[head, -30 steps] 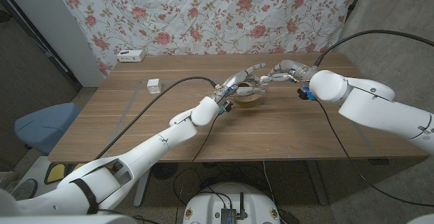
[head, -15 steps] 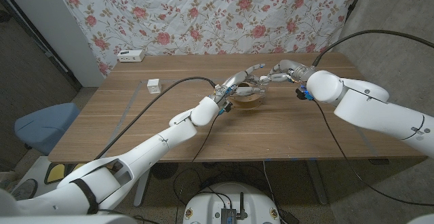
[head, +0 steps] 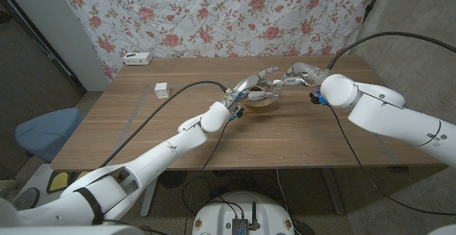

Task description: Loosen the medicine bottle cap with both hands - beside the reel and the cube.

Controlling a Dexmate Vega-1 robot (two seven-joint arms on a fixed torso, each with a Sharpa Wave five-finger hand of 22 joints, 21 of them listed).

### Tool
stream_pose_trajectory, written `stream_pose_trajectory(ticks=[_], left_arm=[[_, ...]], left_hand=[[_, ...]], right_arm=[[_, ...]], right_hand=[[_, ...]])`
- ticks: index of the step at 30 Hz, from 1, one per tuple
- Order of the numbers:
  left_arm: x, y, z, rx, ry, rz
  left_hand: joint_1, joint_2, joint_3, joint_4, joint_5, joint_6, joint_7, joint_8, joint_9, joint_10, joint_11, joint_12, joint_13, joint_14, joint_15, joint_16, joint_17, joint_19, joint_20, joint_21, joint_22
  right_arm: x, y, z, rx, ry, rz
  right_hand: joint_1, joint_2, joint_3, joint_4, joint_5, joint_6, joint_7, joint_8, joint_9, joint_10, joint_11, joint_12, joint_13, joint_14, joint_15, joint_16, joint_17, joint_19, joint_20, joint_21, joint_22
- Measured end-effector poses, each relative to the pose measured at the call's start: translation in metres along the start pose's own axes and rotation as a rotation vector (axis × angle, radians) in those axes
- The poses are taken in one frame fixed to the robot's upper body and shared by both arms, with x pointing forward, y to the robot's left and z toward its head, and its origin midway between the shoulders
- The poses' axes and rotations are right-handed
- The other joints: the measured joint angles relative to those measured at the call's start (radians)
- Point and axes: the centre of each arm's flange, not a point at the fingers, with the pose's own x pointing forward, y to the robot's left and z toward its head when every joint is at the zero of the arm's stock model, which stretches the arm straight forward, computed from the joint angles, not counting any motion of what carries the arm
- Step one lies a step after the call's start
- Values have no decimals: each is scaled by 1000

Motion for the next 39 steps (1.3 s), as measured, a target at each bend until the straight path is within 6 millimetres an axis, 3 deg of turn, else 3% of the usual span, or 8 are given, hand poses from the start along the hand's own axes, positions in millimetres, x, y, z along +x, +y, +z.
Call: stream_pose_trajectory(ticks=[31,39], left_arm=[[2,1,-1,-3,2,-6],[2,1,0,-4,-4,-7]], left_hand=[[0,0,5,5,-2,5,5,0,0,6,6,2,-1,0,0,0,0,0,0,0,0],[0,0,5,5,-3,5,5,0,0,6,6,4,-1,0,0,0,0,0,0,0,0]], right_arm=[[5,2,3,-8,-1,-28],[5,3,3,-7,-1,-31]], right_hand=[[61,16,37,-6,0,131,-49,92,35,69,-26,8,0,43,-43,8,8,23,-23,1,0],[66,19,44,-8,-8,152,-49,113,43,80,-30,8,0,48,-48,8,9,25,-25,1,0]])
